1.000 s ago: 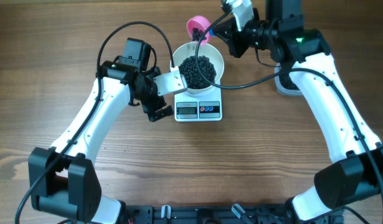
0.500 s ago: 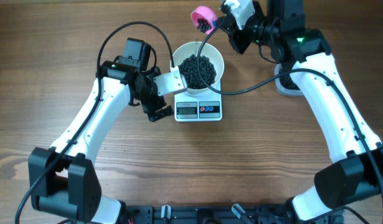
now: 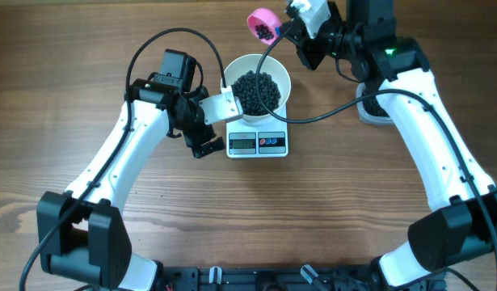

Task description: Scoop item into bowl and weigh 150g on scale

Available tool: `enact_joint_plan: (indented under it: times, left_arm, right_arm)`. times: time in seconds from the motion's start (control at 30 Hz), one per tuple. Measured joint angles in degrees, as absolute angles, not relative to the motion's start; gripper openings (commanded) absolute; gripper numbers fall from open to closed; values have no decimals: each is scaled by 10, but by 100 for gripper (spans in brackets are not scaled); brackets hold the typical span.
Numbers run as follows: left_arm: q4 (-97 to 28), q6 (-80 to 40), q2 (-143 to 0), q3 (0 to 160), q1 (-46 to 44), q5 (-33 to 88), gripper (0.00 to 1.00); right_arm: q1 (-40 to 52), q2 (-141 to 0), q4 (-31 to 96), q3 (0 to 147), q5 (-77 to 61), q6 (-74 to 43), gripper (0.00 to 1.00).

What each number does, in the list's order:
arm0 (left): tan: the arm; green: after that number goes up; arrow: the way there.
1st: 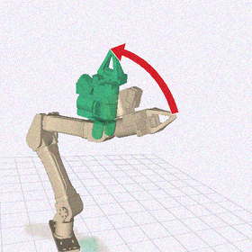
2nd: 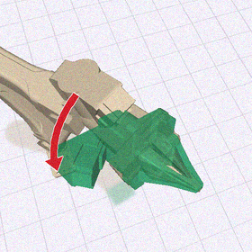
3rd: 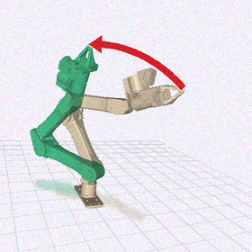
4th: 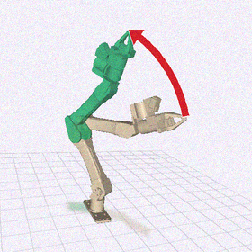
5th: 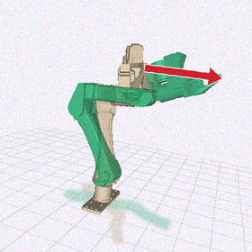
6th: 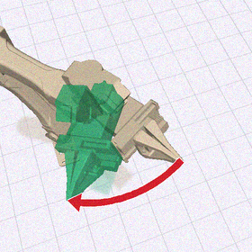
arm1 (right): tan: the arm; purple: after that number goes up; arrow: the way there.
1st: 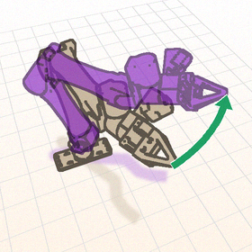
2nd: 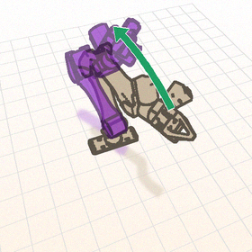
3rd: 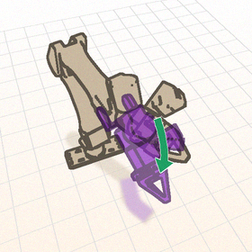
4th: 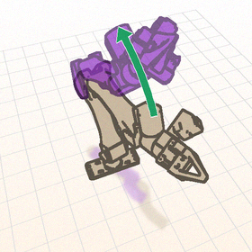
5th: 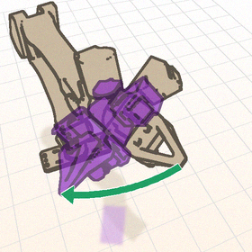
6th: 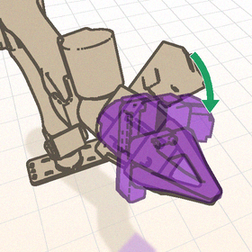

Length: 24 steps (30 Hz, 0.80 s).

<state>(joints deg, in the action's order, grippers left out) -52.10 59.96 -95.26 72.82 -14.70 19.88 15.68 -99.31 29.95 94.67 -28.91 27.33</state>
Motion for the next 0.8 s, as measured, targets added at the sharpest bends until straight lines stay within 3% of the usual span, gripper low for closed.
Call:
enact_joint_plan:
  times: [0.8]
  left_arm:
    - [-521, 600, -953, 728, -147, 199, 100]
  right_arm:
    - [157, -993, 297, 947, -304, 273, 4]
